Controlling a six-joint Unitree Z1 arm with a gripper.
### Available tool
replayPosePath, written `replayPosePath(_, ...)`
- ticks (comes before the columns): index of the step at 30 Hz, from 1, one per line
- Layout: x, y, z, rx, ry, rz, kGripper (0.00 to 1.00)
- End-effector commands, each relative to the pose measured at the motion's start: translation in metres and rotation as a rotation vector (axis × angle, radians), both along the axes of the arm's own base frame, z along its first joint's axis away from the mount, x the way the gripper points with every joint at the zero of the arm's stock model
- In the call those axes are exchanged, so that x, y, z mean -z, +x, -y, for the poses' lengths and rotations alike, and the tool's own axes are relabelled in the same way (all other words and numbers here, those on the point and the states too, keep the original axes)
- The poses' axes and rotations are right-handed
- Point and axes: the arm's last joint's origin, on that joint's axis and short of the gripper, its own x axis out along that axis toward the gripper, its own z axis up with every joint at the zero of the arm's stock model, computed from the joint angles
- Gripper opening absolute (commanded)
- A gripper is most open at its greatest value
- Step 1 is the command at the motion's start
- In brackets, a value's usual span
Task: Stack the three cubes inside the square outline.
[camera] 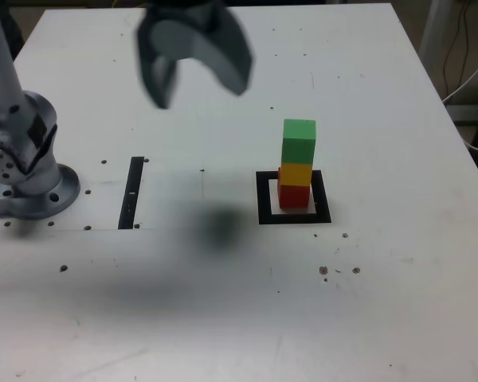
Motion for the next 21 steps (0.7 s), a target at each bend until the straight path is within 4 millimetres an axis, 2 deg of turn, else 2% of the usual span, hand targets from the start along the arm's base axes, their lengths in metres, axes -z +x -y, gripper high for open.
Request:
replayPosePath(1,0.022,-0.011,-0.001,0.000,-0.001,-0.079,0.99)
replayPosePath(9,0.075,-0.031,-0.005,0.002,-0.003,-0.140,0.99)
replayPosePath(17,0.110,-0.039,-0.009,-0.006,-0.005,-0.105,0.99)
replayPosePath(21,0.114,-0.042,-0.009,-0.009,-0.015,-0.083,0.99)
